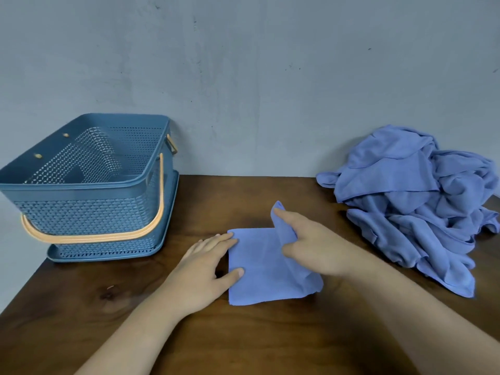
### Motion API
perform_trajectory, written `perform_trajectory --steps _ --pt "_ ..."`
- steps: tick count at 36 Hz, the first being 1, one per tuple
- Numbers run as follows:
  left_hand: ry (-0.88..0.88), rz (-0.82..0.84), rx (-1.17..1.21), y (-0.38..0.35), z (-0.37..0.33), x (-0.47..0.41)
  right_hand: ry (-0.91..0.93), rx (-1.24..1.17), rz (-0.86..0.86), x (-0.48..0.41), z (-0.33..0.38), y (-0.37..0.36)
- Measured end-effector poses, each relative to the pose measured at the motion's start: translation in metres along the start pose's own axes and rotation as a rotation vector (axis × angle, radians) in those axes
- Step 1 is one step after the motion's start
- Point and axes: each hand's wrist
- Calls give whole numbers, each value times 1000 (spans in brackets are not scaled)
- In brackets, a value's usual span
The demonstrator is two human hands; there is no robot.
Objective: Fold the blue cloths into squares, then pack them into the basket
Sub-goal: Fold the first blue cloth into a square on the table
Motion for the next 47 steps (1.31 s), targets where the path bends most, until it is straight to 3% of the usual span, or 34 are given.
perform_trajectory --steps 8,19,25,28,32,35,38,43,47 --pt "3 -49 35 -1 2 2 -38 60 104 -14 11 -49" --pt "26 -84 64 -2 6 1 -15 84 47 -21 39 -33" --pt "32 -106 107 -5 6 0 -18 80 151 -24 39 -55" --pt "35 -90 106 -3 6 0 44 -53 153 -23 34 -59" --pt "28 -79 102 0 6 2 25 -415 117 -22 30 -51" --pt "-9 -66 90 1 5 2 110 -555 -112 -21 14 -31" --pt "-45 -31 51 2 5 3 170 -496 -316 -9 -14 -22" --pt "-66 -36 55 2 8 4 253 -286 -208 24 -54 -36" --pt "-295 -141 -101 8 3 7 291 -114 -212 33 -69 -51"
Point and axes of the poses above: each hand's wrist, its own x-axis away from the middle knuckle, its own y-axis out of the back of the hand, z = x × y, and after that the axes turned 12 degrees about -y, right-handed
